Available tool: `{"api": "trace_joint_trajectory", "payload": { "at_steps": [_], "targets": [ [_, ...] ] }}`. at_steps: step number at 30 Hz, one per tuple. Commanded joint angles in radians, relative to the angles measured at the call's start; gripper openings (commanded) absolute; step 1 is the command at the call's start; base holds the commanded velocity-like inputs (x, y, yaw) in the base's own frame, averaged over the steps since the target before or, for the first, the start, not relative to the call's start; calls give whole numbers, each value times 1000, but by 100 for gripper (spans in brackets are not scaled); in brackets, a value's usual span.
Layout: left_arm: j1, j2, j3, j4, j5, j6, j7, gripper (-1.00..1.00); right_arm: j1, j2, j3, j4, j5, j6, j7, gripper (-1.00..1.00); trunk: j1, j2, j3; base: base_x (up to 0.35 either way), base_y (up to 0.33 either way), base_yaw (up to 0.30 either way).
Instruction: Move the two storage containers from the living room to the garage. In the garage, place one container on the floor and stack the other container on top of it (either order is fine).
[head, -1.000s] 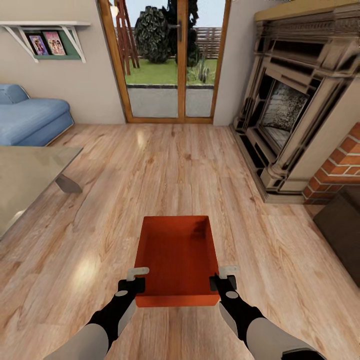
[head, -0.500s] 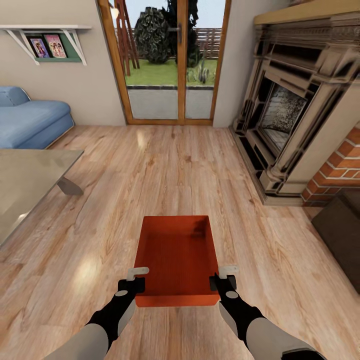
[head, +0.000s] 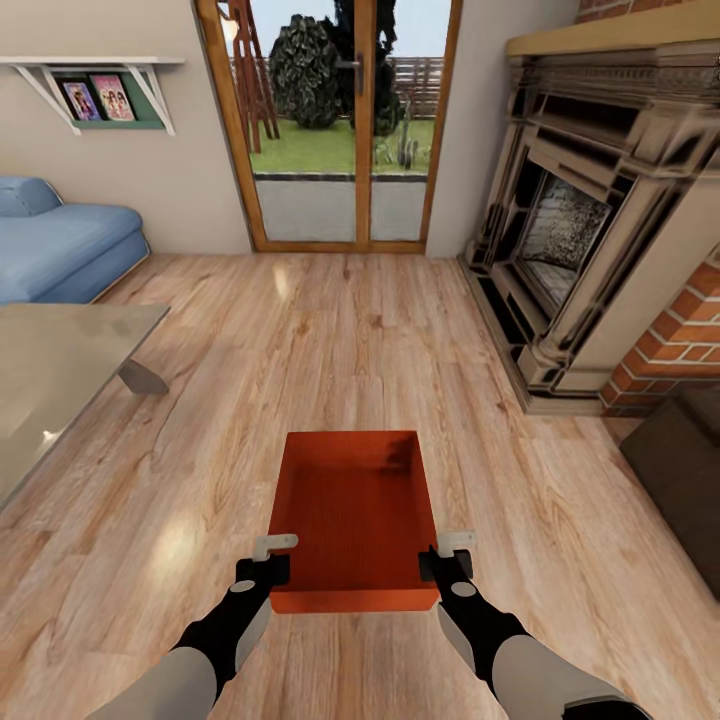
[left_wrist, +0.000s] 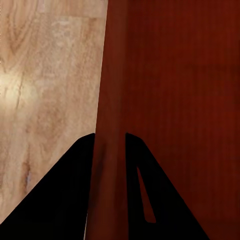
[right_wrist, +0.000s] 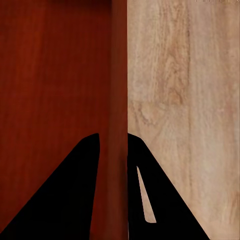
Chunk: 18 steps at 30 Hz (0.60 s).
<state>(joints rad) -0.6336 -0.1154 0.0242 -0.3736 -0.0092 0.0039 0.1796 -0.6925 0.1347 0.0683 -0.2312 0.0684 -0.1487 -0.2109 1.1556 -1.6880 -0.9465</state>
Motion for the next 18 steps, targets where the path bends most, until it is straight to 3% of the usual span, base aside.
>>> {"api": "trace_joint_trajectory", "payload": {
  "at_steps": [1,18],
  "targets": [
    [0,-1,6,2,2,1,8,-100,-1,0,-4,-2,14,-2,-7,-100,-4,7,3,0,0,0],
    [0,-1,6,3,2,1,8,-100,-1,-2,-3,-2,12,0,-7,-100,-69,126,56,0,0,0]
  ]
}}
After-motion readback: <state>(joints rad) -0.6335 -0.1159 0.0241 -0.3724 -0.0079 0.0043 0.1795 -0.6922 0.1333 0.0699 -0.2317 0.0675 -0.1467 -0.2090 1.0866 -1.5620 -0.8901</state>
